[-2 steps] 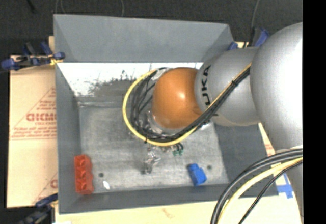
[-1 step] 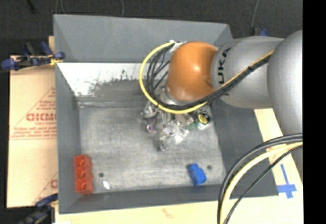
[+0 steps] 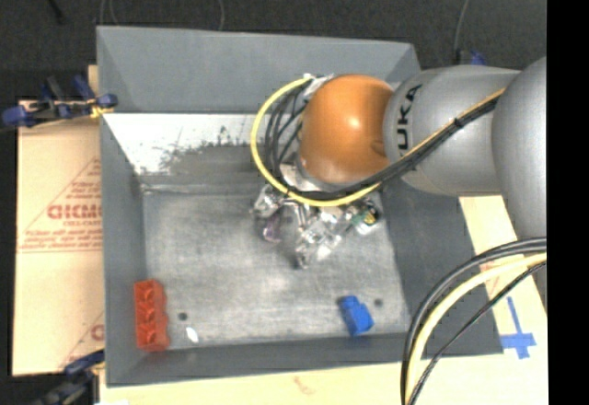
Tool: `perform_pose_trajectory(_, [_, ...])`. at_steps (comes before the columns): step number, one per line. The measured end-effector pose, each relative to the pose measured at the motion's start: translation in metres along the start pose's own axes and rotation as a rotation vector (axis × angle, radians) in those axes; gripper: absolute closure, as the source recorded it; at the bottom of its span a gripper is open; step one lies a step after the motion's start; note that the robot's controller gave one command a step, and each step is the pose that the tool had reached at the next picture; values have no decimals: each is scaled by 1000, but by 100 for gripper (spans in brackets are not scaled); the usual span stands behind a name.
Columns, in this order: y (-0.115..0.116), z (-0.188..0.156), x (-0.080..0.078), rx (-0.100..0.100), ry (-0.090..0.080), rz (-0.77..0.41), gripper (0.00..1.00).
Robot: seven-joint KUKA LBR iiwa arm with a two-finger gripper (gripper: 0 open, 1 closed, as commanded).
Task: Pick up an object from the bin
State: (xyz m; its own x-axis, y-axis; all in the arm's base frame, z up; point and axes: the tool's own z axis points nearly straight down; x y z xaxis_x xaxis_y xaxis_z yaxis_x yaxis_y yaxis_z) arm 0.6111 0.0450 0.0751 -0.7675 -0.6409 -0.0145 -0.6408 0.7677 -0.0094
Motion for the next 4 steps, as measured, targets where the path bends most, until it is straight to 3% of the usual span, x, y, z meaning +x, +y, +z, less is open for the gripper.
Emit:
perform_pose_trajectory(1, [-45, -10, -8, -4, 8, 37, 0])
perform_pose_trajectory(2, [-34, -22, -30, -7, 6, -239, 0])
perform_pose_trajectory(3, [-56, 1, -12, -10, 1, -400, 0])
perform_pose_trajectory(4, [-58, -2, -9, -11, 6, -481, 0])
